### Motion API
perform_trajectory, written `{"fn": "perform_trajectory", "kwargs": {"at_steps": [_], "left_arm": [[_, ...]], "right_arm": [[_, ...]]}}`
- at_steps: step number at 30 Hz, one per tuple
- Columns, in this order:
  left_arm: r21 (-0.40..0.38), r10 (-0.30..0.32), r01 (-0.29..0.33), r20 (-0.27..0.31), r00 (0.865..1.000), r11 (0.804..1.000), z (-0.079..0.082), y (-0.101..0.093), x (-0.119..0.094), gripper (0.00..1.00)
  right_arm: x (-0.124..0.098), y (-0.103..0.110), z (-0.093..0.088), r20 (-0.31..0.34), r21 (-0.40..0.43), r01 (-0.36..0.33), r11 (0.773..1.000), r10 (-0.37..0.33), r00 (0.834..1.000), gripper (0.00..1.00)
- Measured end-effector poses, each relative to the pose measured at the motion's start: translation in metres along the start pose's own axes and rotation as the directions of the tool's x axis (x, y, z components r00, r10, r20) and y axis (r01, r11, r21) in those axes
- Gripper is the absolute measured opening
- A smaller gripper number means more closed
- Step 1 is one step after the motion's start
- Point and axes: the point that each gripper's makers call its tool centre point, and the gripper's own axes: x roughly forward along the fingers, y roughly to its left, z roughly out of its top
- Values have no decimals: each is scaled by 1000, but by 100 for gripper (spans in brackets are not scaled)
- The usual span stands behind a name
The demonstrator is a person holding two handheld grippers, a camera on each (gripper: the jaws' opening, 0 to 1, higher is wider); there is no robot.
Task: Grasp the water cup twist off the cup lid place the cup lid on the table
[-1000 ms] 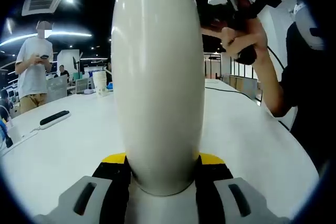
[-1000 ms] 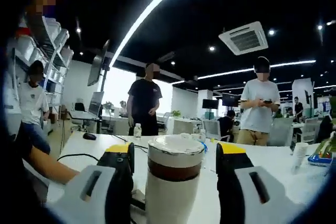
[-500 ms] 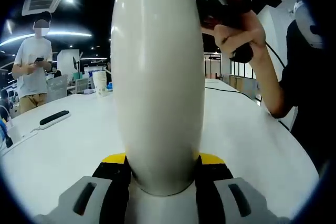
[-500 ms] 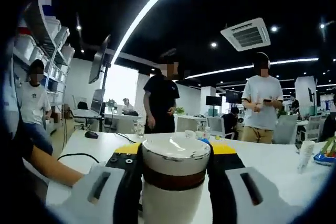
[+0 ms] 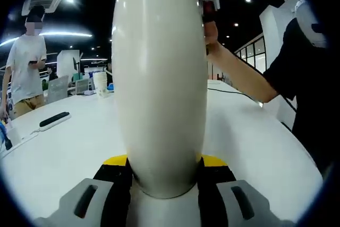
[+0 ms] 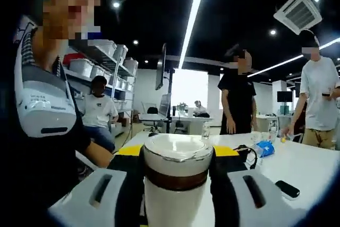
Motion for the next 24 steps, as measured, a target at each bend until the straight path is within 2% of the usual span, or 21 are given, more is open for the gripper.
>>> {"fn": "perform_trajectory", "kwargs": {"at_steps": [2, 4, 6, 10, 13, 15, 18, 19, 21, 24], "left_arm": [[1, -2, 2, 0, 1000, 1000, 0, 0, 0, 50], [1, -3, 3, 0, 1000, 1000, 0, 0, 0, 50], [2, -3, 3, 1, 1000, 1000, 0, 0, 0, 50], [2, -3, 3, 0, 1000, 1000, -1, 0, -1, 50], [3, -3, 3, 0, 1000, 1000, -1, 0, -1, 50], [4, -3, 3, 1, 1000, 1000, -1, 0, -1, 50], [4, -2, 2, 1, 1000, 1000, 0, 0, -1, 50], [4, -1, 1, 1, 1000, 1000, 0, 0, -1, 50], [4, 1, -1, 0, 1000, 1000, 0, 0, -1, 50], [3, 3, -3, -1, 1000, 1000, 0, 0, -1, 50]], "right_arm": [[0, 3, 0, 12, -3, 9, 1000, -9, 1000, 50], [-2, 2, 0, 25, -1, 57, 998, -57, 998, 50], [-5, -1, -4, 12, -6, 125, 992, -125, 992, 51], [-9, 8, -6, 17, 3, 242, 970, -242, 970, 64], [-11, 10, 0, 48, -14, 365, 931, -364, 930, 65], [-11, 8, 3, 51, -63, 466, 883, -463, 885, 65], [-9, -1, 8, 61, -124, 581, 804, -579, 813, 65], [-8, -3, 9, 68, -129, 598, 791, -595, 801, 64], [-4, -9, 8, 63, -129, 608, 783, -606, 793, 62], [-3, -16, 6, 51, -123, 600, 790, -599, 799, 56]]}}
